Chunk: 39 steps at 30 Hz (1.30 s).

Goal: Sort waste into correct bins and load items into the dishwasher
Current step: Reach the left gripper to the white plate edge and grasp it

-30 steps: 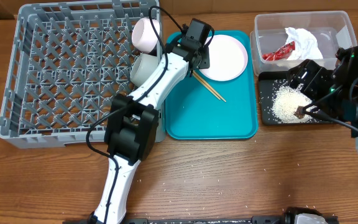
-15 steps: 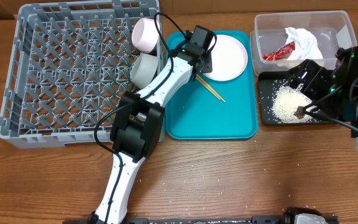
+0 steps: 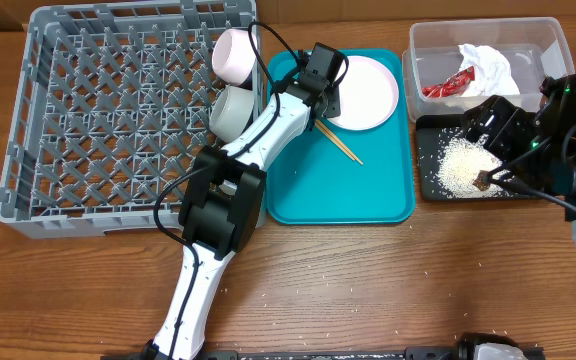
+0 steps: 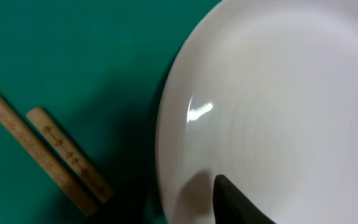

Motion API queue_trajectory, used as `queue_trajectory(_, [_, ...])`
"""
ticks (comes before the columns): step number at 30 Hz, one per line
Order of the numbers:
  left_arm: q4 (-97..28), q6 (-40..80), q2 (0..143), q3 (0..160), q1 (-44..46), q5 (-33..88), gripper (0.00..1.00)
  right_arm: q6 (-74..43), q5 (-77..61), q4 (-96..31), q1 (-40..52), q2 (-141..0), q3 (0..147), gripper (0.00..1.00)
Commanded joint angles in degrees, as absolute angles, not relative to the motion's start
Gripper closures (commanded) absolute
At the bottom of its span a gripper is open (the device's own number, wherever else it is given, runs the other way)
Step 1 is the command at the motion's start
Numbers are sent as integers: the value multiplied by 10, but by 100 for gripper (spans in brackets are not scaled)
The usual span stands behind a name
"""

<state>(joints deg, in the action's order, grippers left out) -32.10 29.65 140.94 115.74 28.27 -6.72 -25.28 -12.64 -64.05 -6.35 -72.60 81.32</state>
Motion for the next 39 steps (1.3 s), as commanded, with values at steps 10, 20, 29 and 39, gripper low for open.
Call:
queue_trajectory(10, [-319,287,1422,1155,285,-92,82,-253,-124,-638,-65,-724,817,0])
queue_trajectory(20, [-317,287,1425,1155,283,-96,83,-253,-124,-638,-65,-724,817,0])
queue_trajectory(29, [-311,287,1440,1155,278,-91,85,-253,-124,-638,-65,-724,817,0])
queue_trajectory(39, [-345,254,1425,1164,276,-96,96,-253,-124,-638,-65,-724,817,0])
